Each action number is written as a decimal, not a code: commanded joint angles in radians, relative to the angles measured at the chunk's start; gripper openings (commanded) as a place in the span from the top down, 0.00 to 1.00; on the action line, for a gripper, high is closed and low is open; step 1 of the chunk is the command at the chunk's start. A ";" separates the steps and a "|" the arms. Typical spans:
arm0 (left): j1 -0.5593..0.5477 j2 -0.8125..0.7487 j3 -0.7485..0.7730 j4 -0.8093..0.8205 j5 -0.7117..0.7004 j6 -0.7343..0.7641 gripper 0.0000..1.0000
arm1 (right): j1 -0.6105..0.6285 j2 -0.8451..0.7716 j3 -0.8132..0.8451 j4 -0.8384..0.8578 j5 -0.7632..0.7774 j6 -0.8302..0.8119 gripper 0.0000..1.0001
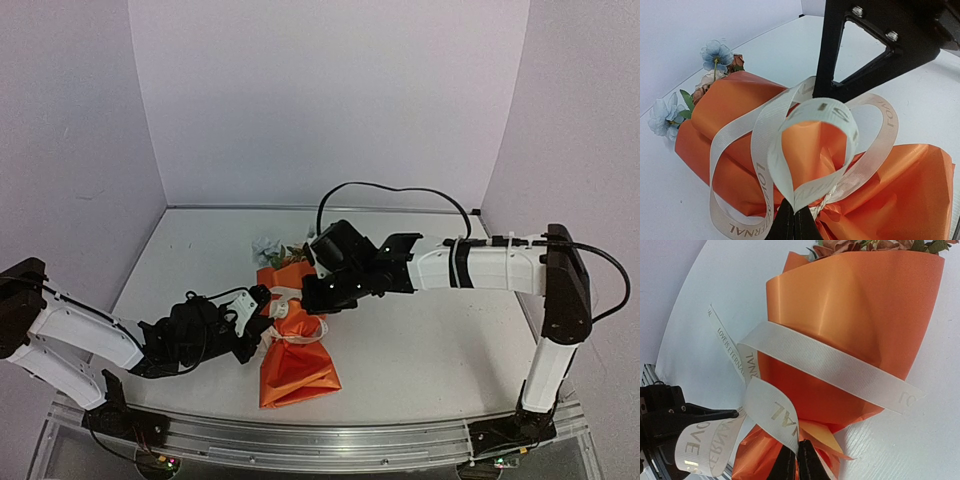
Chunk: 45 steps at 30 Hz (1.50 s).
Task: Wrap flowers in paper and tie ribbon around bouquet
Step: Cross the half-tied ribbon over the folded bouquet.
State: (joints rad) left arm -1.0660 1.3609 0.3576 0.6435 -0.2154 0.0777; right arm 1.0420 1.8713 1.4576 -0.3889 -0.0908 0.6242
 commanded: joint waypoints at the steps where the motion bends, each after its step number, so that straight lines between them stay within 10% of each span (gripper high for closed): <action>1: -0.002 -0.004 0.027 0.047 0.003 -0.007 1.00 | 0.010 0.004 0.074 -0.005 -0.080 -0.035 0.92; 16: -0.002 0.044 0.060 0.036 0.042 -0.019 1.00 | 0.032 -0.152 -0.033 -0.011 0.053 0.016 0.47; 45: -0.002 0.081 0.122 -0.021 0.038 0.064 1.00 | 0.048 -0.089 0.113 -0.183 0.019 0.112 0.42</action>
State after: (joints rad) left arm -1.0660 1.4369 0.4412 0.6186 -0.1526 0.1233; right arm 1.0855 1.8430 1.5505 -0.5067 -0.1458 0.6641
